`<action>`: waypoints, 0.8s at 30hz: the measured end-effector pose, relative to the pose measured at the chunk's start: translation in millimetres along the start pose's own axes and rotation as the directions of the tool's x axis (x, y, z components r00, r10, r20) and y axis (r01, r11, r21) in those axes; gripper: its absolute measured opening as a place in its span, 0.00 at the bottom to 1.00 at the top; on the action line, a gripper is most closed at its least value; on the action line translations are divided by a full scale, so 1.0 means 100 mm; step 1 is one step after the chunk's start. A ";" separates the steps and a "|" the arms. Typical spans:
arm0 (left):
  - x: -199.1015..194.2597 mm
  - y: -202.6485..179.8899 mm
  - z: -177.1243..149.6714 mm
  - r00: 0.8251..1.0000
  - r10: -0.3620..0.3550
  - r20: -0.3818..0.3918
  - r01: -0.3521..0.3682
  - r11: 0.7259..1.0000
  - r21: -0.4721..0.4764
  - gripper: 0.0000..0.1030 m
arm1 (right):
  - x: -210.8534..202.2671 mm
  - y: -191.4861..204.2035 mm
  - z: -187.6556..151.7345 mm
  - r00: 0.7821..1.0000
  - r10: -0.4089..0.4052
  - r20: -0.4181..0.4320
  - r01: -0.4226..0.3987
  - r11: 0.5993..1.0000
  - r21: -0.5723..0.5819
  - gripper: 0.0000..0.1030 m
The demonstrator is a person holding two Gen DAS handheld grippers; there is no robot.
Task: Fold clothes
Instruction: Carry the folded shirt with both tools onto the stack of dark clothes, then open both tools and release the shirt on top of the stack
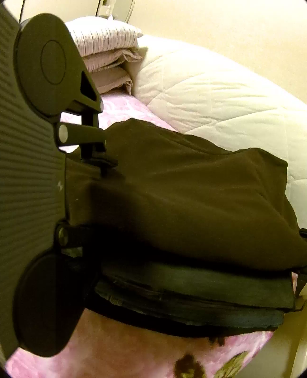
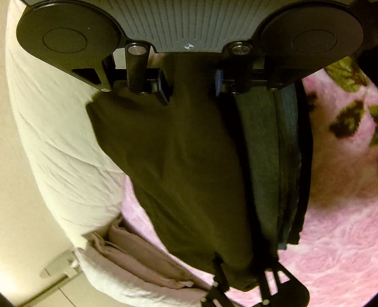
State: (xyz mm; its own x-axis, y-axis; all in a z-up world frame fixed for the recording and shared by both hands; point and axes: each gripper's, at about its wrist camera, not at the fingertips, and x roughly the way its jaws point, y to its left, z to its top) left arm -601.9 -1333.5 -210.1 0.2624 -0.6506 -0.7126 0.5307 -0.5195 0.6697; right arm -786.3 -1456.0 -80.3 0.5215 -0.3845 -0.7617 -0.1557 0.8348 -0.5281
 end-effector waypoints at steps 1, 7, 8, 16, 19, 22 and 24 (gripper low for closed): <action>0.01 0.01 -0.01 1.000 -0.004 0.002 0.004 1.000 0.003 0.25 | 0.00 0.00 0.00 1.000 0.001 -0.005 -0.001 1.000 -0.003 0.36; -0.10 0.10 -0.05 0.999 0.006 0.043 -0.007 1.000 0.023 0.11 | -0.02 -0.05 0.08 0.999 0.002 -0.045 0.000 0.999 0.038 0.11; -0.15 0.09 -0.06 0.998 0.011 0.057 -0.012 0.999 0.030 0.11 | -0.11 -0.10 0.07 0.999 -0.009 -0.043 0.013 0.996 0.087 0.11; 0.06 -0.05 -0.12 0.999 -0.020 0.036 0.019 0.999 0.034 0.12 | -0.10 0.18 0.04 0.995 0.017 -0.094 -0.007 0.993 0.115 0.11; 0.05 0.03 -0.14 0.999 -0.026 0.041 0.025 1.000 0.018 0.15 | -0.15 0.16 0.04 0.996 0.010 -0.094 0.001 0.993 0.121 0.11; 0.07 0.06 -0.17 0.999 -0.020 0.045 0.020 1.000 -0.011 0.15 | -0.14 0.20 0.05 0.995 0.017 -0.100 -0.006 0.994 0.110 0.11; 0.06 0.11 -0.17 0.999 -0.016 0.037 0.018 0.999 -0.051 0.17 | -0.09 0.22 0.07 0.993 0.020 -0.117 -0.009 0.995 0.100 0.12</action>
State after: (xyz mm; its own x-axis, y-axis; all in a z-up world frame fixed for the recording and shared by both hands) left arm -580.5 -1333.8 -210.9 0.2235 -0.6622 -0.7152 0.5761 -0.5021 0.6450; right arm -788.5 -1431.7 -82.0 0.4162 -0.4110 -0.8111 -0.0754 0.8734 -0.4812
